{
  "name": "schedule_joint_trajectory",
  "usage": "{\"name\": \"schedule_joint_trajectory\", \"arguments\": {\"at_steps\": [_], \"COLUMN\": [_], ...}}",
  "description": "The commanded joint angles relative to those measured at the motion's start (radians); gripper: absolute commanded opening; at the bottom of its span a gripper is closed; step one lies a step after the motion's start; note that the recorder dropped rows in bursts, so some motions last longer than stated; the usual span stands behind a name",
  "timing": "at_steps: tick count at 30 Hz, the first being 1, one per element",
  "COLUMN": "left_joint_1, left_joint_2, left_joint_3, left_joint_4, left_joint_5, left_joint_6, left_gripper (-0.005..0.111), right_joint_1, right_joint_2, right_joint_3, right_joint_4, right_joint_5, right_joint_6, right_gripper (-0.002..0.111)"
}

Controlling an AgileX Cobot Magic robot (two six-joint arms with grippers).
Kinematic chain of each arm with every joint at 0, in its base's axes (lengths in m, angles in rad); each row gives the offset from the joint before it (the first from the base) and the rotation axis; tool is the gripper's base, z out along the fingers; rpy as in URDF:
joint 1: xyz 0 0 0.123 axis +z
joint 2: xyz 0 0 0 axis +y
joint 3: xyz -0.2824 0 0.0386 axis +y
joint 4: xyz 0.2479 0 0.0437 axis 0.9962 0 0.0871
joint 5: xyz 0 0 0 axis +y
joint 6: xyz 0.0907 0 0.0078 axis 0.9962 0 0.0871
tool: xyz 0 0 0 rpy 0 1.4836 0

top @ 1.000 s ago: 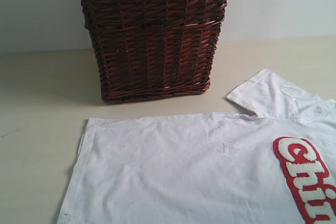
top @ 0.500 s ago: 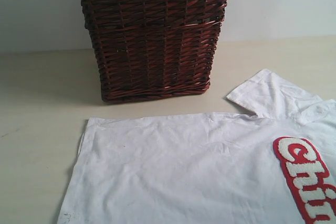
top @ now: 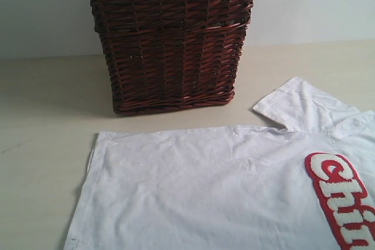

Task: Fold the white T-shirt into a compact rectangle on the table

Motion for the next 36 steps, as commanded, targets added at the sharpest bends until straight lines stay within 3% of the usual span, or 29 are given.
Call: {"name": "schedule_joint_trajectory", "arguments": {"at_steps": [1, 13, 20, 26, 36], "left_joint_1": [-0.008, -0.008, -0.008, -0.008, -0.008], "left_joint_2": [-0.007, -0.007, -0.007, -0.007, -0.007], "left_joint_3": [-0.001, -0.001, -0.001, -0.001, -0.001], "left_joint_4": [-0.004, -0.004, -0.004, -0.004, -0.004], "left_joint_5": [-0.005, -0.005, -0.005, -0.005, -0.005], "left_joint_6": [0.002, 0.002, 0.002, 0.002, 0.002], "left_gripper": [0.0, 0.0, 0.0, 0.0, 0.0], "right_joint_1": [0.0, 0.0, 0.0, 0.0, 0.0], "right_joint_2": [0.006, 0.163, 0.203, 0.224, 0.083], "right_joint_3": [0.004, 0.004, 0.005, 0.005, 0.005], "right_joint_4": [-0.038, -0.12, -0.106, -0.106, -0.029], "right_joint_5": [-0.053, -0.34, -0.331, -0.295, -0.174], "right_joint_6": [-0.053, -0.053, -0.053, -0.053, -0.053], "right_gripper": [0.104, 0.104, 0.104, 0.096, 0.096]}}
